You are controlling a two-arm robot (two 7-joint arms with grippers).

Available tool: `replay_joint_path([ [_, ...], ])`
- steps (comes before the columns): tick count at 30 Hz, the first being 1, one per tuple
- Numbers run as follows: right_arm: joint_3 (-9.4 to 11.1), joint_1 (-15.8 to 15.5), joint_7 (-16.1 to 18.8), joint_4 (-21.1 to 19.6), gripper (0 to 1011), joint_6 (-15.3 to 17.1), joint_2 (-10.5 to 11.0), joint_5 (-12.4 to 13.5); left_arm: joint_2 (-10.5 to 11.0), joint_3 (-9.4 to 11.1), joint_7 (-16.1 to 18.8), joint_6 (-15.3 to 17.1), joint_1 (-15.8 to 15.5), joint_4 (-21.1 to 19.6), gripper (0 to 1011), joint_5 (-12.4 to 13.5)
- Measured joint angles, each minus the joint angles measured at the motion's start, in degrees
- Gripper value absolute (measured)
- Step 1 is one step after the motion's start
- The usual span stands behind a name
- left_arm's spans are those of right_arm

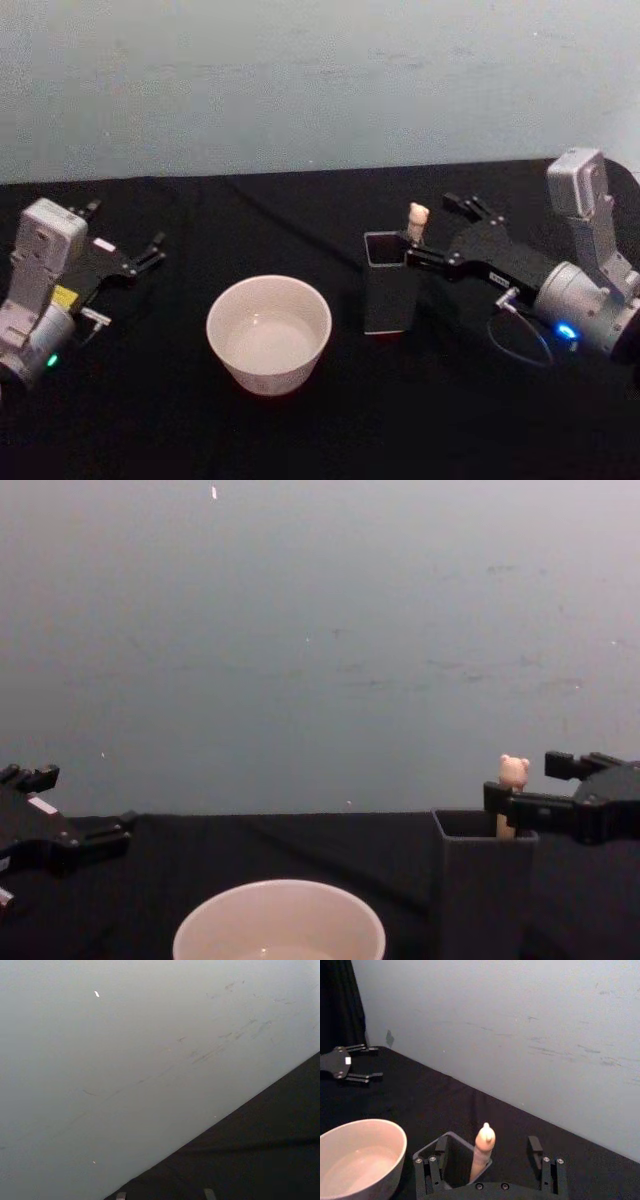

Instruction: Pick up the stirring spoon with one hand, stir inside the cup, then place it back in its original position.

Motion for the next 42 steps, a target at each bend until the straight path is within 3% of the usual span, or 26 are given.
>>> replay_joint_path([
  [18, 0.3, 3.2, 1.3, 3.5, 1002, 4.1, -3.2, 0.8, 0.0, 0.0, 0.0, 0.0, 0.0, 0.0, 1001, 0.0],
  [42, 0.4, 3.2, 1.1, 3.8, 1000, 4.8, -3.3, 1.3, 0.0, 0.0, 0.0, 0.0, 0.0, 0.0, 1002, 0.0],
])
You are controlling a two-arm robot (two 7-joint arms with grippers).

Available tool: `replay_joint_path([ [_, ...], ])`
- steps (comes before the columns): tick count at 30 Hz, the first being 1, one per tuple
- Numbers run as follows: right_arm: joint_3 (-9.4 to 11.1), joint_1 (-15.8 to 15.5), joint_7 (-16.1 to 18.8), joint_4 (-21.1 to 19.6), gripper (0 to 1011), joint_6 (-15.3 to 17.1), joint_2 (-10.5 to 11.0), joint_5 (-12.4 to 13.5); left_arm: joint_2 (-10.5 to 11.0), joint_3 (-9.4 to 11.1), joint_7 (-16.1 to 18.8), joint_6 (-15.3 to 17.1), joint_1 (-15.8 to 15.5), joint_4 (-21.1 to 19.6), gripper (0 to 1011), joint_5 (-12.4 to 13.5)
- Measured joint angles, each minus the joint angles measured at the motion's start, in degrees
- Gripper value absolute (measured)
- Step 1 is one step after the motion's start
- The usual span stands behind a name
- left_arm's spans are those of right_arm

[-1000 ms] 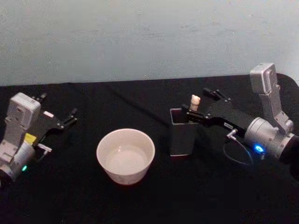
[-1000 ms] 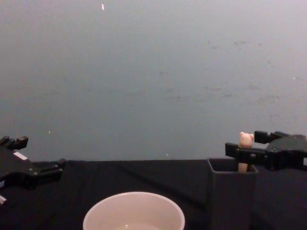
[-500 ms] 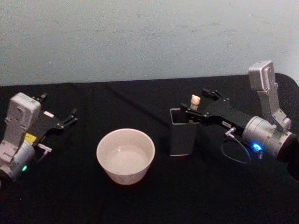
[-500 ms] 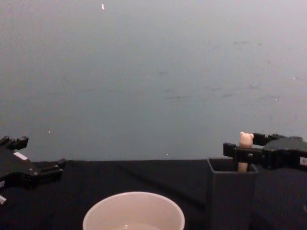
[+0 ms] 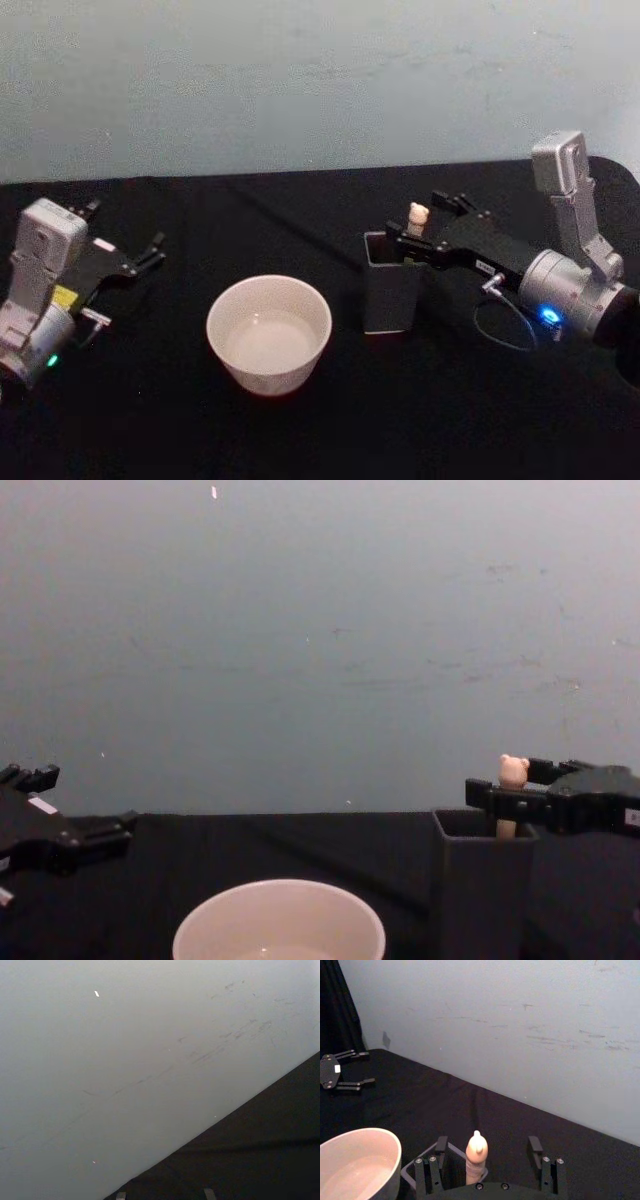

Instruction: Pick up the stirring spoon with one hand, stir inside the cup, then place it back in its original position.

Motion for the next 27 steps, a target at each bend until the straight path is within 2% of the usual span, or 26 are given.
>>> replay_joint_path([
  [5, 0.0, 0.0, 0.0, 0.0, 991, 0.0, 0.0, 0.0, 0.0, 0.0, 0.0, 0.0, 0.0, 0.0, 1001, 0.0],
  [9, 0.0, 0.0, 0.0, 0.0, 916, 0.0, 0.0, 0.0, 0.0, 0.0, 0.0, 0.0, 0.0, 0.0, 1001, 0.0],
  [11, 0.0, 0.0, 0.0, 0.0, 838, 0.0, 0.0, 0.0, 0.0, 0.0, 0.0, 0.0, 0.0, 0.0, 1002, 0.0],
  [13, 0.0, 0.0, 0.0, 0.0, 821, -0.1, 0.0, 0.0, 0.0, 0.0, 0.0, 0.0, 0.0, 0.0, 1001, 0.0],
  [15, 0.0, 0.0, 0.0, 0.0, 733, -0.1, 0.0, 0.0, 0.0, 0.0, 0.0, 0.0, 0.0, 0.0, 1001, 0.0],
  [17, 0.0, 0.0, 0.0, 0.0, 707, -0.1, 0.0, 0.0, 0.0, 0.0, 0.0, 0.0, 0.0, 0.0, 1001, 0.0],
  [22, 0.0, 0.0, 0.0, 0.0, 507, -0.1, 0.0, 0.0, 0.0, 0.0, 0.0, 0.0, 0.0, 0.0, 1001, 0.0],
  [24, 0.0, 0.0, 0.0, 0.0, 476, -0.1, 0.0, 0.0, 0.0, 0.0, 0.0, 0.0, 0.0, 0.0, 1001, 0.0],
  [27, 0.0, 0.0, 0.0, 0.0, 345, -0.1, 0.0, 0.0, 0.0, 0.0, 0.0, 0.0, 0.0, 0.0, 1001, 0.0],
])
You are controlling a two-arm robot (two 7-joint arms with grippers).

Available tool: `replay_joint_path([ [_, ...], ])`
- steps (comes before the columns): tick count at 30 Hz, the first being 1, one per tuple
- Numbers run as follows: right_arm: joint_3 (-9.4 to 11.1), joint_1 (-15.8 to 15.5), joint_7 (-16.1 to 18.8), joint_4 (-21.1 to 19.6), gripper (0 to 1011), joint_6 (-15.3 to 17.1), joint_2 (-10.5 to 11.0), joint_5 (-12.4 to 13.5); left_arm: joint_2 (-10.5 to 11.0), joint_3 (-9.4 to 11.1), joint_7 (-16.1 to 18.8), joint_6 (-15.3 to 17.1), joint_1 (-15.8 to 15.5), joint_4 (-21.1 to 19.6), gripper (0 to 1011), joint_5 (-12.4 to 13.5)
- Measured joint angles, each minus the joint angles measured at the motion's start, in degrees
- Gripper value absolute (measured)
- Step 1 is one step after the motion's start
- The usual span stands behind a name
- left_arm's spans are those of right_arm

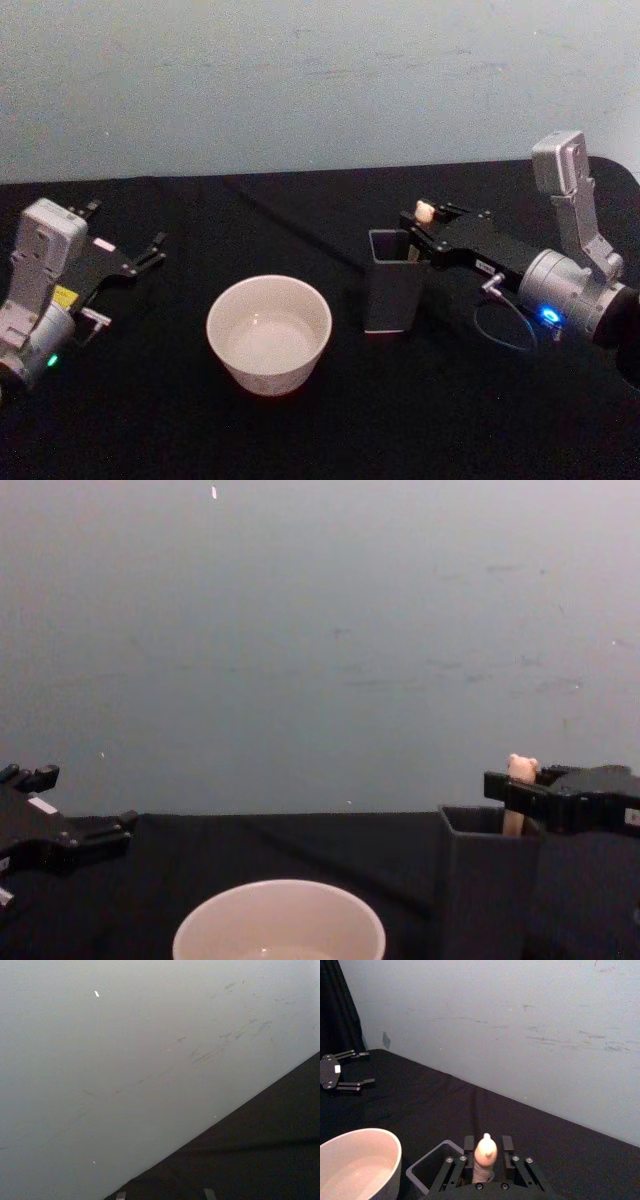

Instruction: Pick up the stirring spoon with one hand, stir inside the cup, then place it back in its original position.

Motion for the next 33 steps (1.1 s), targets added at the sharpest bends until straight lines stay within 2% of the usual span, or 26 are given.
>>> replay_joint_path([
  [1, 0.0, 0.0, 0.0, 0.0, 345, 0.0, 0.0, 0.0, 0.0, 0.0, 0.0, 0.0, 0.0, 0.0, 1001, 0.0],
  [3, 0.0, 0.0, 0.0, 0.0, 247, 0.0, 0.0, 0.0, 0.0, 0.0, 0.0, 0.0, 0.0, 0.0, 1002, 0.0],
  [6, 0.0, 0.0, 0.0, 0.0, 214, 0.0, 0.0, 0.0, 0.0, 0.0, 0.0, 0.0, 0.0, 0.0, 1001, 0.0],
  [25, 0.0, 0.0, 0.1, 0.0, 214, 0.0, 0.0, 0.0, 0.0, 0.0, 0.0, 0.0, 0.0, 0.0, 1001, 0.0],
  [33, 0.4, 0.1, 1.0, -0.7, 214, 1.1, 0.7, 1.7, 0.0, 0.0, 0.0, 0.0, 0.0, 0.0, 1001, 0.0],
])
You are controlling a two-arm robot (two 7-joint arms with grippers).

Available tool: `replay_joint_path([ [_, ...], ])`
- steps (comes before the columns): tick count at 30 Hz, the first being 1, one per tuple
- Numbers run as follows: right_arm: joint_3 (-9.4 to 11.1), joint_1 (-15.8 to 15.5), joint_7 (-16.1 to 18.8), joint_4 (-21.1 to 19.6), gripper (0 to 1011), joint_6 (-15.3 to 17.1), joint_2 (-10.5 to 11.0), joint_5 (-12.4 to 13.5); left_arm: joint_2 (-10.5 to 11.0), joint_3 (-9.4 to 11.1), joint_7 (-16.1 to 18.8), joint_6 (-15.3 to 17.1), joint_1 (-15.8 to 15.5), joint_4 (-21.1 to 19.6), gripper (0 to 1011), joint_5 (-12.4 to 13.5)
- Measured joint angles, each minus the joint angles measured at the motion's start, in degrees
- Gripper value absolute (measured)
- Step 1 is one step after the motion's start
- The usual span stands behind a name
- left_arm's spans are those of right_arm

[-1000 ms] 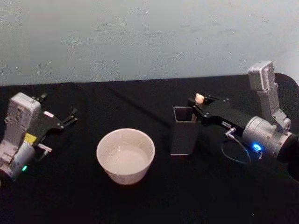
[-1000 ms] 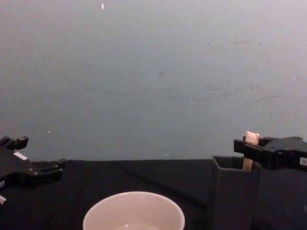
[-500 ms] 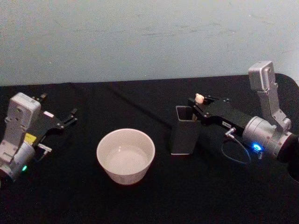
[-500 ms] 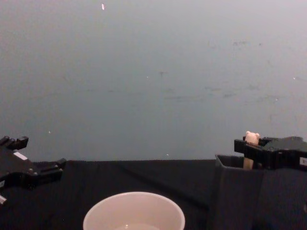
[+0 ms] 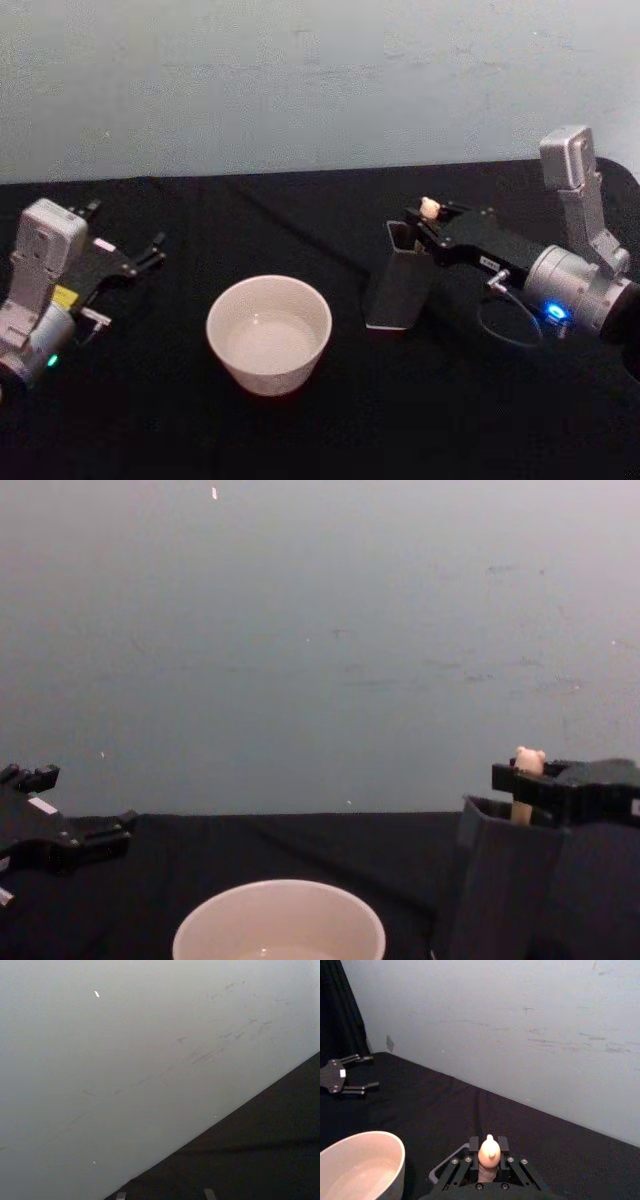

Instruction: Pick up the stirring spoon with one hand, stir inside the cup, then place it back in its original position.

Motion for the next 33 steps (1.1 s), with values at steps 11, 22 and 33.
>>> replay_joint_path([
  [11, 0.8, -0.2, 0.1, -2.6, 214, 1.8, 1.0, 3.5, 0.0, 0.0, 0.0, 0.0, 0.0, 0.0, 1002, 0.0],
  [22, 0.9, 0.5, -0.2, -4.5, 214, 2.8, 1.8, 6.6, 0.0, 0.0, 0.0, 0.0, 0.0, 0.0, 1001, 0.0],
  [33, 0.5, 1.3, -0.5, -6.5, 214, 3.1, 3.1, 9.0, 0.0, 0.0, 0.0, 0.0, 0.0, 0.0, 1001, 0.0],
])
